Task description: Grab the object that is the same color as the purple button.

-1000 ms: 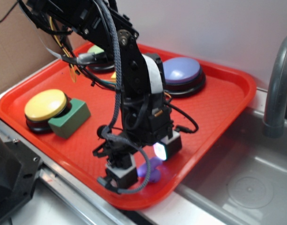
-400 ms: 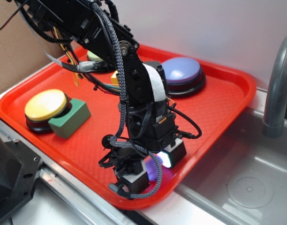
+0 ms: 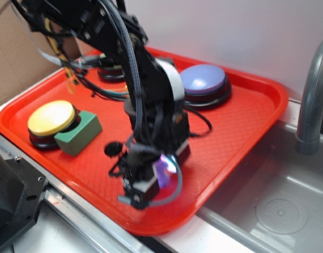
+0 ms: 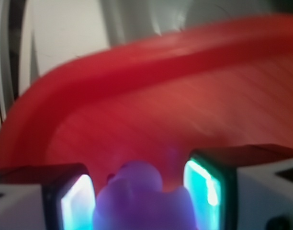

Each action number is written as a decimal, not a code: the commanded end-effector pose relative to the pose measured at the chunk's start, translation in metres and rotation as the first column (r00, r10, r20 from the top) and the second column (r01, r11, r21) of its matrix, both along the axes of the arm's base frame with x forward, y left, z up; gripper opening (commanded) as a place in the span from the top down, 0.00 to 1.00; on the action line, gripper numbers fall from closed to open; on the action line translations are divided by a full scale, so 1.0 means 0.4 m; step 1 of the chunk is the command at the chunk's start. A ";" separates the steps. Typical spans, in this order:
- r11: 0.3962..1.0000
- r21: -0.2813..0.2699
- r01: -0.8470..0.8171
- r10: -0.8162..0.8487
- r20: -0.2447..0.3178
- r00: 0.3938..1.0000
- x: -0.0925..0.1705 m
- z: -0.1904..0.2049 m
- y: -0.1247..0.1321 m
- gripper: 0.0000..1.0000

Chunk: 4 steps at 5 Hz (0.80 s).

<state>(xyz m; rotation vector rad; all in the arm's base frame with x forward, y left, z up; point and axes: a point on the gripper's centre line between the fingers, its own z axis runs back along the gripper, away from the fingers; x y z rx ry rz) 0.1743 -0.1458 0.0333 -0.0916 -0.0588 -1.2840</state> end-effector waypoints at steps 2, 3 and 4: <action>0.814 0.094 -0.573 0.562 0.118 0.818 0.046 0.276 0.193 1.00; 0.660 0.104 -0.744 0.733 0.126 0.668 0.047 0.341 0.298 1.00; 0.496 0.104 -0.862 0.856 0.106 0.506 0.036 0.375 0.367 1.00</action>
